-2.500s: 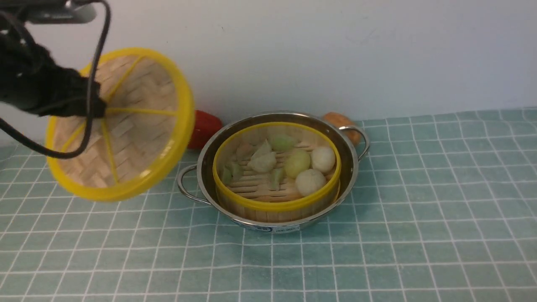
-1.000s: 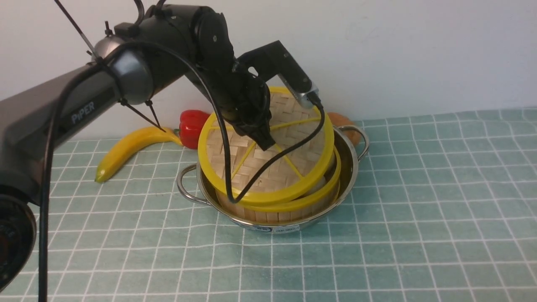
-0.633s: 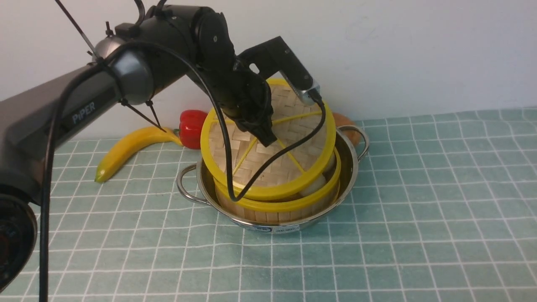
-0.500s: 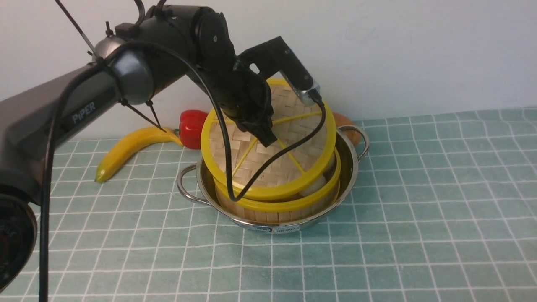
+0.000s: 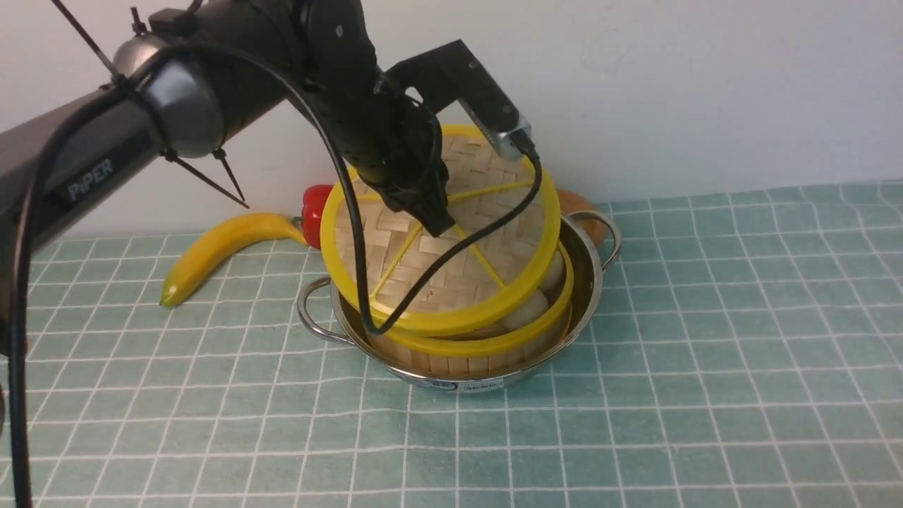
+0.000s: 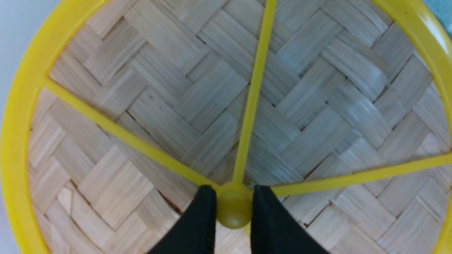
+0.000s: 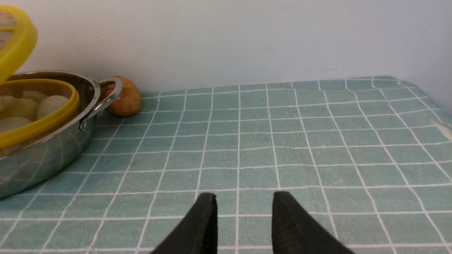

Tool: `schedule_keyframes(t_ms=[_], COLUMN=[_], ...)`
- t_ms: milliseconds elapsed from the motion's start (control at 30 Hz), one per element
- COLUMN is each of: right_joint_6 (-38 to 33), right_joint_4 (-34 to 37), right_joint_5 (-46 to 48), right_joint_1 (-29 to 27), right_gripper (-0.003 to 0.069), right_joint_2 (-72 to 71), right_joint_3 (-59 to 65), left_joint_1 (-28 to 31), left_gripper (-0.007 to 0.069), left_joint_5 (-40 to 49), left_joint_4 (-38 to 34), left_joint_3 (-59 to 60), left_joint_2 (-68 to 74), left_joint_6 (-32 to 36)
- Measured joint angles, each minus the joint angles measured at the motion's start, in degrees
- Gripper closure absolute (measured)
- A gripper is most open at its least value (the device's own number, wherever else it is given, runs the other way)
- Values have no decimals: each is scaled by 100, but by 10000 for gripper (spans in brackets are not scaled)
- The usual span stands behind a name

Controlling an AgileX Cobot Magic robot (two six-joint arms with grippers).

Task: Place the steamer in the pot on the blue tablecloth, and put the lid on the steamer.
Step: 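Place the yellow bamboo steamer lid onto the steamer in the pot with the left gripper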

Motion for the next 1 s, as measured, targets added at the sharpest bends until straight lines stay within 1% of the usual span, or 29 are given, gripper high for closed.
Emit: schedule_keyframes(t_ms=[300,633,1000], right_joint_6=[0,0,0], right_joint_4=[0,0,0], right_joint_5=[0,0,0], right_joint_1=[0,0,0], right_gripper=[419,419,417], right_joint_2=[0,0,0], right_joint_3=[0,0,0], left_joint_1=[0,0,0], left_gripper=[509,509,509], left_joint_5=[32,-328,-365], left_joint_4=[-228,-228,-229], left_joint_3=[-5,-5,-5], left_joint_2=[234,444,502], left_joint_6=[258,302,307])
